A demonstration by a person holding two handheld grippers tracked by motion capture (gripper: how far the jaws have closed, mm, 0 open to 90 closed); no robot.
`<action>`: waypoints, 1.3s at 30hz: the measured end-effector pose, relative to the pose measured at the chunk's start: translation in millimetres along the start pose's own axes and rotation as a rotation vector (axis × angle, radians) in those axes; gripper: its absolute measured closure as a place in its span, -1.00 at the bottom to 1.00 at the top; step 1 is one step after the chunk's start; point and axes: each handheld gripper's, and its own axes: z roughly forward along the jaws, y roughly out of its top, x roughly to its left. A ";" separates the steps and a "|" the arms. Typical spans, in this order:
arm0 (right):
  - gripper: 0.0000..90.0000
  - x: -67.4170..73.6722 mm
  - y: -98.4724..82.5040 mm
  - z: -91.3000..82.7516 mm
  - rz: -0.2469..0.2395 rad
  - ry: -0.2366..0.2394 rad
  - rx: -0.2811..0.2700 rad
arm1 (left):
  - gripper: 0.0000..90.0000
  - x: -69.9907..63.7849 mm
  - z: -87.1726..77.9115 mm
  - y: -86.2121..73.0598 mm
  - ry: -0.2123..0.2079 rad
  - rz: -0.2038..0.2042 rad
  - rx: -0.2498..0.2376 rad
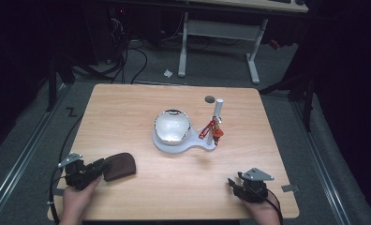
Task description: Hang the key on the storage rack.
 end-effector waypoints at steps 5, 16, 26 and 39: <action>0.13 -1.0 -0.6 -2.5 0.010 -0.006 -0.007 | 0.34 -5.5 -6.2 -8.3 -0.027 -0.021 0.015; 0.13 -1.9 -0.4 -3.2 0.004 -0.008 -0.012 | 0.31 -5.6 -20.9 -16.6 -0.052 -0.037 0.030; 0.13 -2.9 -0.6 -3.6 0.012 -0.005 -0.014 | 0.68 -10.4 -18.0 -20.1 -0.067 -0.001 0.045; 0.13 -3.0 0.2 -5.7 0.007 -0.009 -0.027 | 0.94 -31.0 -23.0 -15.1 -0.041 0.153 -0.006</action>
